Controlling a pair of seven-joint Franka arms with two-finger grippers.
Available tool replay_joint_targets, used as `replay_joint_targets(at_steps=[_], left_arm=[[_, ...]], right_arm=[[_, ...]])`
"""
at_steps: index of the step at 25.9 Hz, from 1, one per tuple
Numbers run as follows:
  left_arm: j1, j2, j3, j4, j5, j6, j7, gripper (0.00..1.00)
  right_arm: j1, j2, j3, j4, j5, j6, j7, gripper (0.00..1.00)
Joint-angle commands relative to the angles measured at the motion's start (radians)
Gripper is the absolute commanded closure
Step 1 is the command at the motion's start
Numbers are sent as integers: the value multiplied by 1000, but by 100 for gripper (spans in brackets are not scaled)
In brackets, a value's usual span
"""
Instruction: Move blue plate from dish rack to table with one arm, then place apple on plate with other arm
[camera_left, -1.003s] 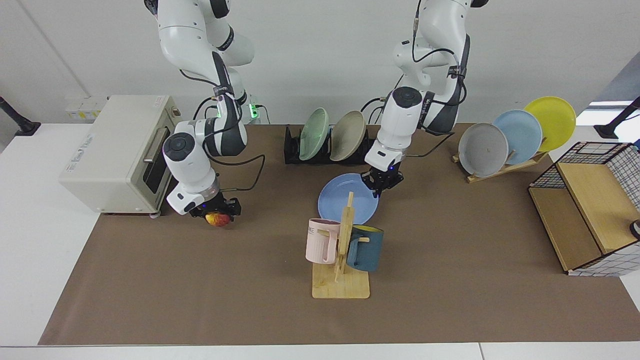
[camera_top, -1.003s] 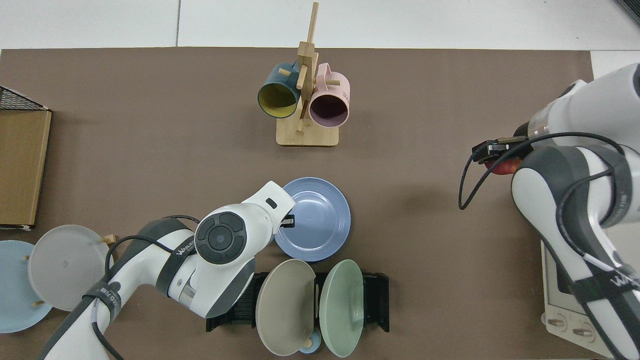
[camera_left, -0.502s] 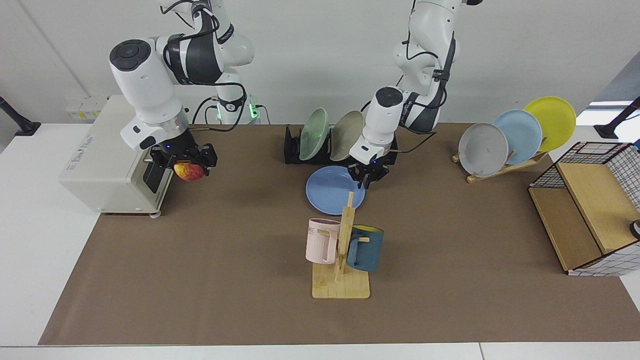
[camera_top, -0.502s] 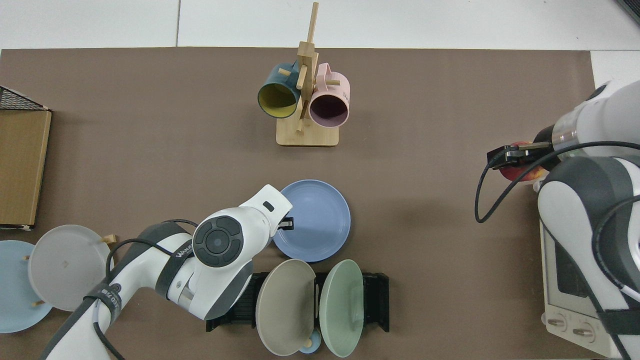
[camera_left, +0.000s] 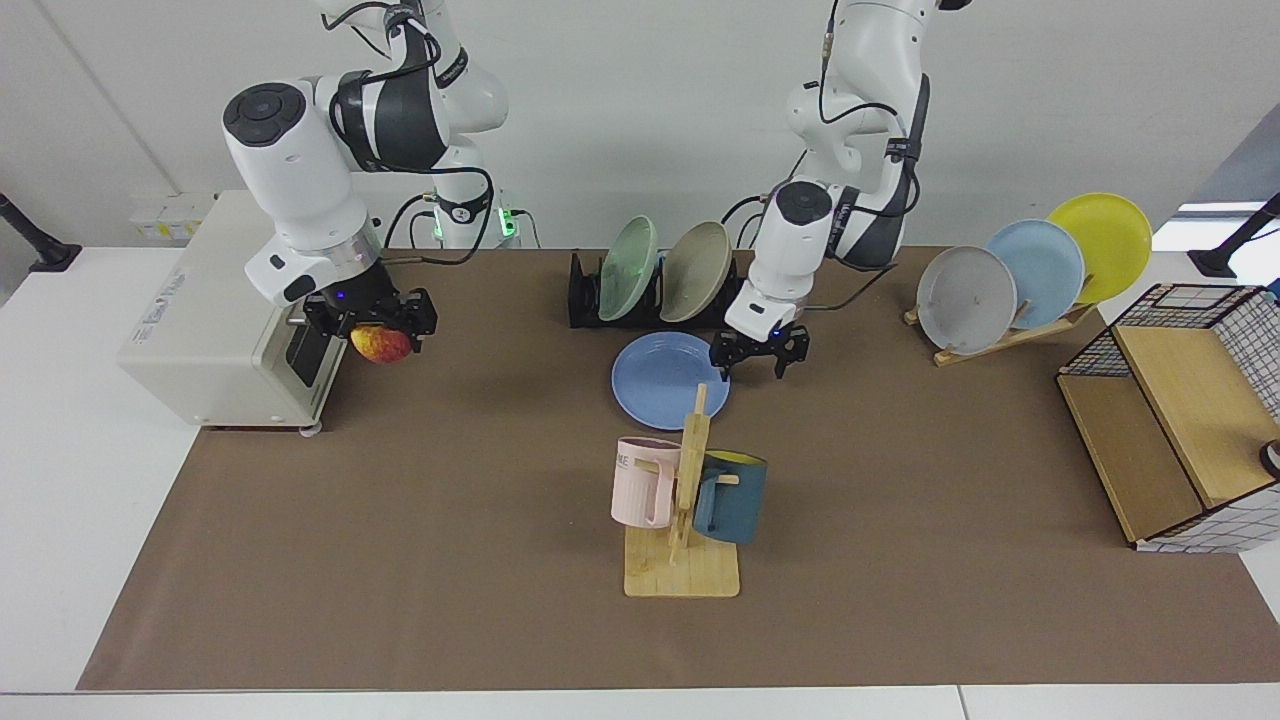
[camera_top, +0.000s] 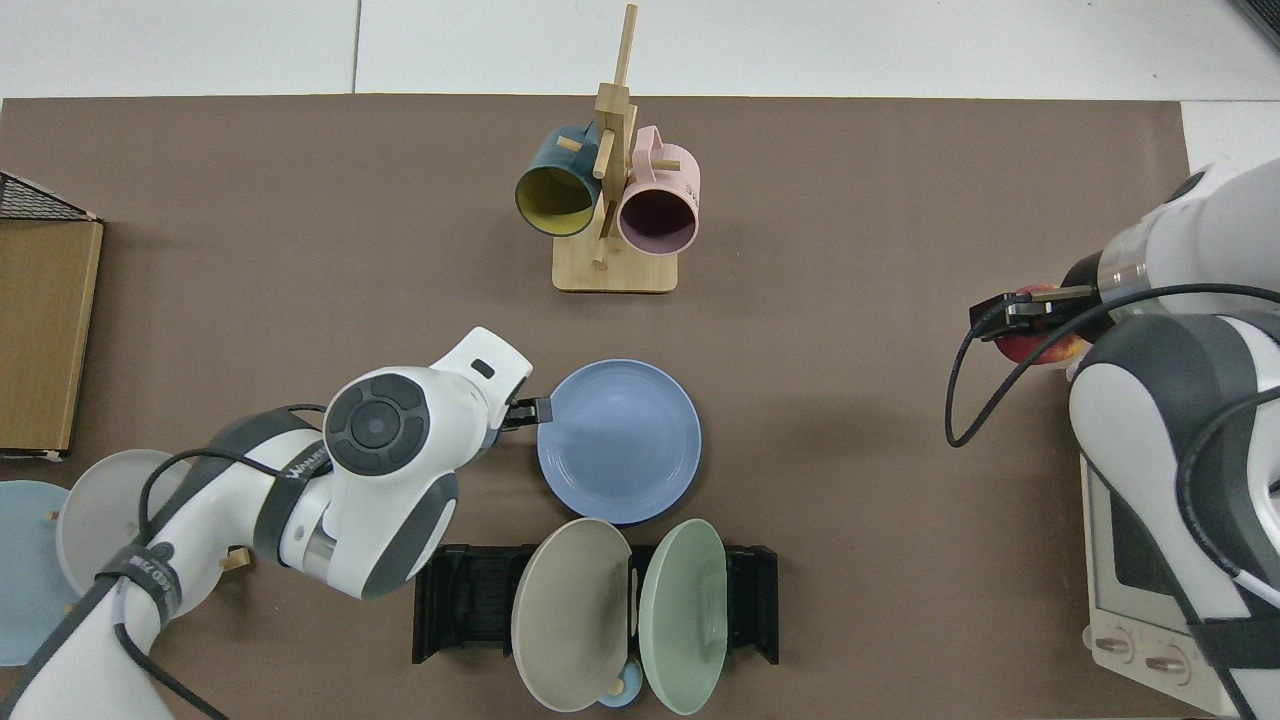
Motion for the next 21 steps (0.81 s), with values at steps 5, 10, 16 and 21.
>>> replay_joint_targets(at_steps=[5, 10, 16, 21], left_arm=[[5, -143, 147, 190, 74, -302, 69, 0], [5, -161, 230, 293, 75, -442, 217, 0], [5, -220, 333, 312, 55, -474, 351, 0], [5, -263, 391, 313, 3, -496, 429, 0]], right_arm=[[-3, -9, 5, -23, 8, 9, -6, 100], [20, -5, 22, -23, 7, 20, 46, 100], [140, 10, 22, -23, 7, 38, 233, 100], [244, 38, 22, -23, 7, 75, 419, 100]])
